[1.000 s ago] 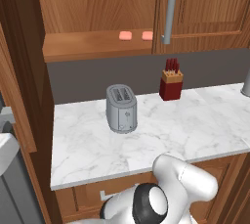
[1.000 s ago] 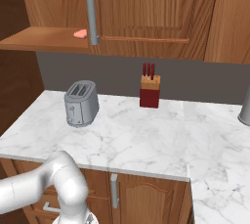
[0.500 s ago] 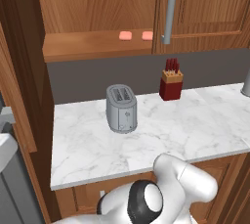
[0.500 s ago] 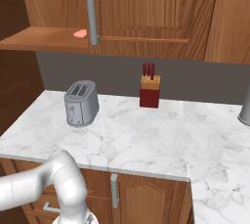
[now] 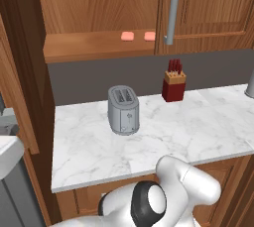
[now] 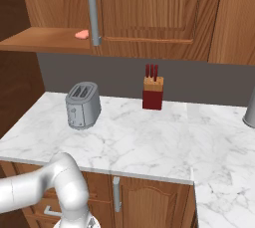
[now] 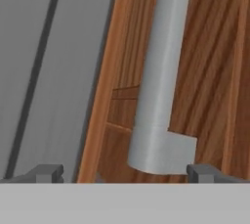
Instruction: Pick up the bar soap and bar soap from the sink, and place them back in the cabinet, and close the cabinet doors.
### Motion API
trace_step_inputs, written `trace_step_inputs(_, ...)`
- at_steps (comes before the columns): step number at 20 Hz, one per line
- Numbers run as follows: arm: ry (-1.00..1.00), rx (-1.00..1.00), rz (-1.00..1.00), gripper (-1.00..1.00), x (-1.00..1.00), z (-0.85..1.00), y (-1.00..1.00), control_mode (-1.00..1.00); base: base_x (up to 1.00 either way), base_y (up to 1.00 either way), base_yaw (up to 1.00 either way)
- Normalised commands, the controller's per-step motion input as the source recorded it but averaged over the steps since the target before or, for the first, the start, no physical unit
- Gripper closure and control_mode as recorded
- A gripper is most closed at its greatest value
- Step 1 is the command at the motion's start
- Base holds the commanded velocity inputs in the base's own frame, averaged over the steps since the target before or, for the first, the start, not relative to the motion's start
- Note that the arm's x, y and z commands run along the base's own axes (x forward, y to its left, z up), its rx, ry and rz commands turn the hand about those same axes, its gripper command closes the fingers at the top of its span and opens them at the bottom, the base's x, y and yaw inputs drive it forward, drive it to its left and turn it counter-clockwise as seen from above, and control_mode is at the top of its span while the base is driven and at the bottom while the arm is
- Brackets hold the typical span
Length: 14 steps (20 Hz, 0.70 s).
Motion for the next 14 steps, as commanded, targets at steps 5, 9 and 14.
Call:
trace_step_inputs(5, 0.00, 0.02, 0.00, -1.00, 0.08, 0.00, -0.34, -1.00, 0.00, 0.00, 0.00)
trace_step_inputs(9, 0.00, 0.02, 0.00, -1.00, 0.19, 0.00, -0.35, -1.00, 0.00, 0.00, 0.00)
trace_step_inputs(14, 0.00, 0.02, 0.00, -1.00, 0.27, 0.00, -0.36, -1.00, 0.00, 0.00, 0.00)
